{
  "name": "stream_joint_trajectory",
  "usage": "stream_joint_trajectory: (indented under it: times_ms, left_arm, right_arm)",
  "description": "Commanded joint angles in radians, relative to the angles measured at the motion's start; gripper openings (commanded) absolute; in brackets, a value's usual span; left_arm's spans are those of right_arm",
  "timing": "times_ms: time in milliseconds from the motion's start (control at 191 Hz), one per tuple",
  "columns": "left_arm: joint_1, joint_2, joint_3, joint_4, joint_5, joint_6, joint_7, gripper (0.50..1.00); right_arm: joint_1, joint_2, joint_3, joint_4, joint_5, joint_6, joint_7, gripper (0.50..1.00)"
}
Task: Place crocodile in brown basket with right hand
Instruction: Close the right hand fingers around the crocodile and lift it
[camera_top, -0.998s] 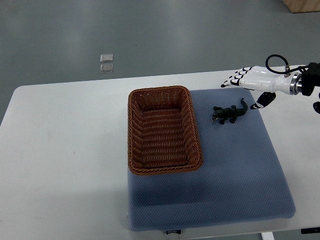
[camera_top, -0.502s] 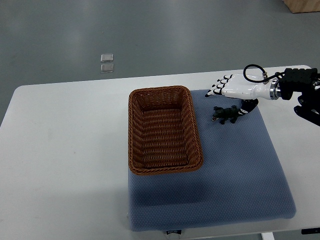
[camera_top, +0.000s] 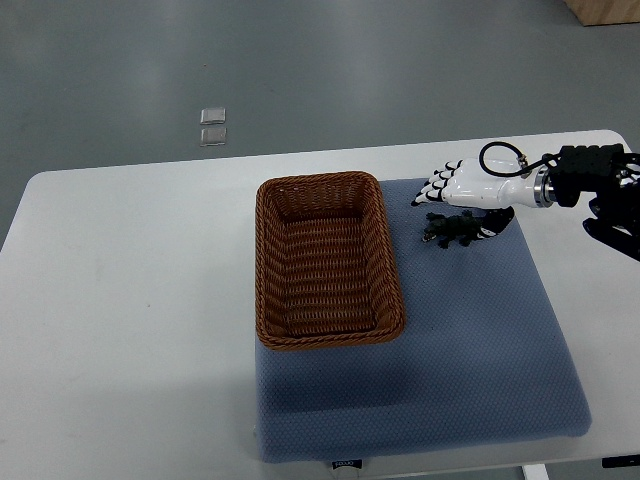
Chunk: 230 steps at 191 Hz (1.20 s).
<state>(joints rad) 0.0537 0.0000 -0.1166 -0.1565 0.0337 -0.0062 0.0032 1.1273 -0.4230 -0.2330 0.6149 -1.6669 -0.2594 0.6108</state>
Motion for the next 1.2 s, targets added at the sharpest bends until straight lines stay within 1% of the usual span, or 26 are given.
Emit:
stream_joint_trajectory:
  times_ms: [0, 120, 449, 800, 852, 915, 941, 962, 998, 1035, 1098, 1155, 1197]
  left_arm:
    - [0.0, 0.0, 0.0, 0.0, 0.0, 0.0, 0.0, 1.0]
    - [0.0, 0.0, 0.0, 0.0, 0.0, 0.0, 0.0, 1.0]
    - [0.0, 0.0, 0.0, 0.0, 0.0, 0.0, 0.0, 1.0]
    - [0.0, 0.0, 0.0, 0.0, 0.0, 0.0, 0.0, 1.0]
    - [0.0, 0.0, 0.0, 0.0, 0.0, 0.0, 0.0, 1.0]
    - [0.0, 0.0, 0.0, 0.0, 0.0, 0.0, 0.0, 1.0]
    - [0.0, 0.0, 0.0, 0.0, 0.0, 0.0, 0.0, 1.0]
    - [0.0, 0.0, 0.0, 0.0, 0.0, 0.0, 0.0, 1.0]
    - [0.0, 0.0, 0.0, 0.0, 0.0, 0.0, 0.0, 1.0]
    - [0.0, 0.0, 0.0, 0.0, 0.0, 0.0, 0.0, 1.0]
    - [0.0, 0.0, 0.0, 0.0, 0.0, 0.0, 0.0, 1.0]
    - [0.0, 0.0, 0.0, 0.0, 0.0, 0.0, 0.0, 1.0]
    - [0.0, 0.0, 0.0, 0.0, 0.0, 0.0, 0.0, 1.0]
  right_arm:
    - [-0.007, 0.012, 0.0, -0.02, -0.011, 0.0, 0.0, 0.926]
    - [-0.018, 0.02, 0.0, -0.04, -0.025, -0.008, 0.0, 0.926]
    - [-0.026, 0.023, 0.0, -0.041, -0.028, -0.014, 0.0, 0.926]
    - [-0.029, 0.05, 0.0, -0.069, -0.05, -0.012, 0.0, 0.897]
    - [-0.032, 0.05, 0.0, -0.07, -0.059, -0.009, 0.0, 0.866]
    - [-0.032, 0.05, 0.0, -0.07, -0.068, -0.008, 0.0, 0.856]
    - [-0.032, 0.05, 0.0, -0.07, -0.073, -0.006, 0.0, 0.832]
    - [-0.032, 0.05, 0.0, -0.07, -0.074, -0.004, 0.0, 0.821]
    - [-0.032, 0.05, 0.0, -0.07, -0.076, -0.004, 0.0, 0.815]
    - [-0.032, 0.05, 0.0, -0.072, -0.076, -0.003, 0.0, 0.799]
    - [-0.032, 0.05, -0.002, -0.072, -0.076, -0.001, 0.0, 0.791]
    - [-0.032, 0.05, -0.002, -0.072, -0.077, 0.0, 0.0, 0.748]
    - [-0.032, 0.05, -0.003, -0.073, -0.077, 0.0, 0.0, 0.738]
